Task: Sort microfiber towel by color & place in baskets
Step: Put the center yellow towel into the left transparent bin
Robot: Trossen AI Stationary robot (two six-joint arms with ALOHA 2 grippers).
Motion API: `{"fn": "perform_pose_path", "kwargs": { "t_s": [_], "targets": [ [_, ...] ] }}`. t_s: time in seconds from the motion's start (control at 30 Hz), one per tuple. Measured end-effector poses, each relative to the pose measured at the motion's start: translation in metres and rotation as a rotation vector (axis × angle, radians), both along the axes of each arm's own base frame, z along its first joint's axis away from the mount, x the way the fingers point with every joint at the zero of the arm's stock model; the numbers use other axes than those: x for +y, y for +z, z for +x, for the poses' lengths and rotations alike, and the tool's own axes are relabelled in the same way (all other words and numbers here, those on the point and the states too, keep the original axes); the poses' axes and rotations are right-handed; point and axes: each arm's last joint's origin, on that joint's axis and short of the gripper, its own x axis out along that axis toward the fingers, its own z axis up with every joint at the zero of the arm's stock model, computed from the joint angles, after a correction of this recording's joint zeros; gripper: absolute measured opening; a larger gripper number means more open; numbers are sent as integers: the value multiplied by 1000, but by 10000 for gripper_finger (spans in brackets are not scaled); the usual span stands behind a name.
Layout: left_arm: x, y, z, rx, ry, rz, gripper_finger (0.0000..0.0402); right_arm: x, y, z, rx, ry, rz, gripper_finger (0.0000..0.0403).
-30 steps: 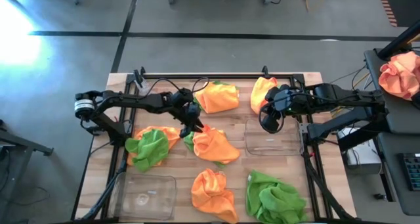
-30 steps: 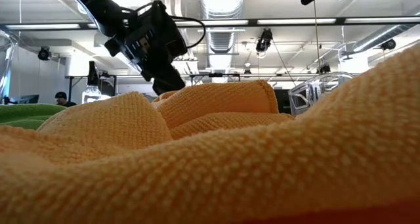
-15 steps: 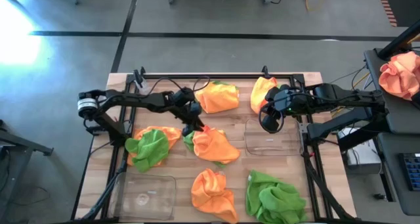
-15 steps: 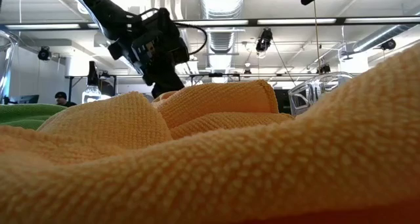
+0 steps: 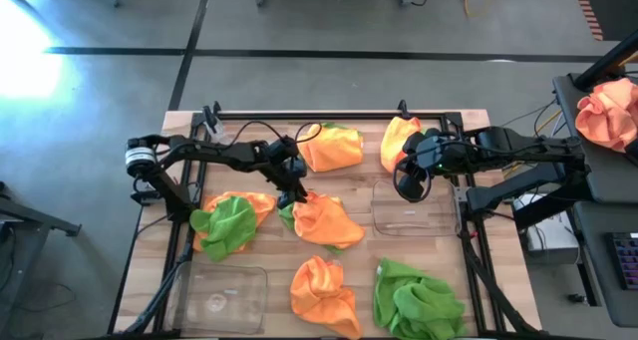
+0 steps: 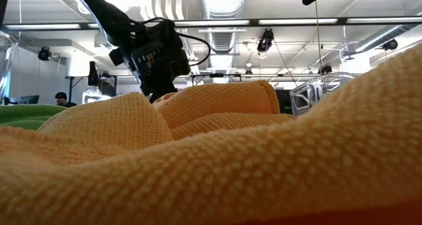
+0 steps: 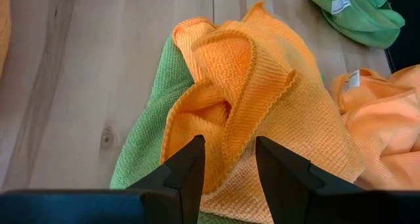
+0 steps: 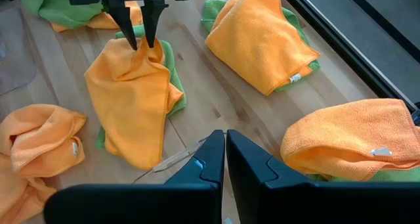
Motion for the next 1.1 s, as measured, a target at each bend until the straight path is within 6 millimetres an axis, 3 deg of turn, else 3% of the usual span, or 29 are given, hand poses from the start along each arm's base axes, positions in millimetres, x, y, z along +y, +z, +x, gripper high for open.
{"fn": "perform_pose_path", "kwargs": {
  "t_s": [0.67,1.1],
  "targets": [
    [-1,0,0,15,28,-34,121,0,0,0,1,2,-2,13],
    [-23,1,6,21,-21,-52,121,0,-2,0,11,11,-9,13]
  ]
}}
